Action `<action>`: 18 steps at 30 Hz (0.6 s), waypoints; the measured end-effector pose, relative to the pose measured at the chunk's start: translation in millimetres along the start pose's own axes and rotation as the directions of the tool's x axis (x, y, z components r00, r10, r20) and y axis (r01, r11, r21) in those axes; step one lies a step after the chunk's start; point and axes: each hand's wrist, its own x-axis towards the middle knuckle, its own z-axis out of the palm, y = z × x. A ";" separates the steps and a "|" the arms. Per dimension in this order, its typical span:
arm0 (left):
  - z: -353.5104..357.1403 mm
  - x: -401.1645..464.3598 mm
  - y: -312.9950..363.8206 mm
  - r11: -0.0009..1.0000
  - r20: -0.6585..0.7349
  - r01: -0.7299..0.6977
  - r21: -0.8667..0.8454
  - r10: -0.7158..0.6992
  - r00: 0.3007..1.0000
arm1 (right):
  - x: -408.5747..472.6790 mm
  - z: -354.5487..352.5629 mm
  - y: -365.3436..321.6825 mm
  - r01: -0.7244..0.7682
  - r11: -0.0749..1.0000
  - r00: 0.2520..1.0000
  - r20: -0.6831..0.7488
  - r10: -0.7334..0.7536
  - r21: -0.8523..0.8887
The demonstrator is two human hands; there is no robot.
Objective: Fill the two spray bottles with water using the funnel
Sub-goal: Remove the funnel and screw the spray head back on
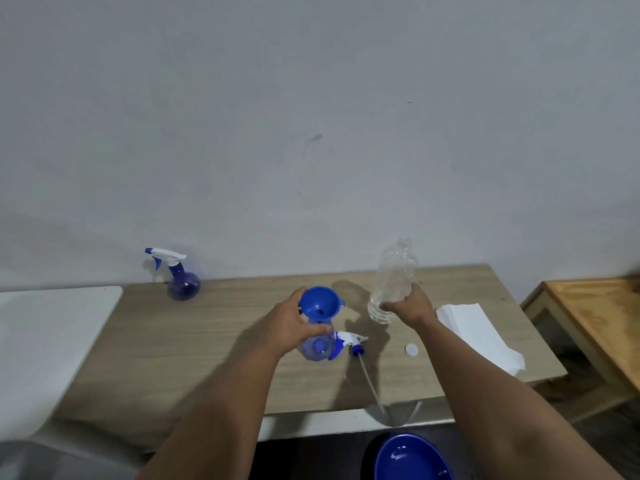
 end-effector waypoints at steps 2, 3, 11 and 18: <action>0.0 -0.4 0.6 1.000 0.000 0.003 0.002 -0.003 1.000 | -21.0 -0.7 -12.7 -0.023 0.997 0.999 0.032 0.026 -0.073; 0.1 -0.8 0.9 1.000 -0.002 0.004 0.003 -0.004 1.000 | -28.8 -0.9 -17.8 -0.043 0.994 0.998 0.047 0.048 -0.105; 4.0 6.1 -7.1 0.994 0.019 0.104 0.021 -0.104 0.994 | -46.0 16.5 -69.5 0.223 0.940 0.966 0.184 -0.179 -0.257; 17.2 12.3 -23.4 0.970 0.083 0.162 -0.184 -0.149 0.985 | -71.0 51.5 -148.5 0.513 0.751 0.828 0.471 -0.304 -0.417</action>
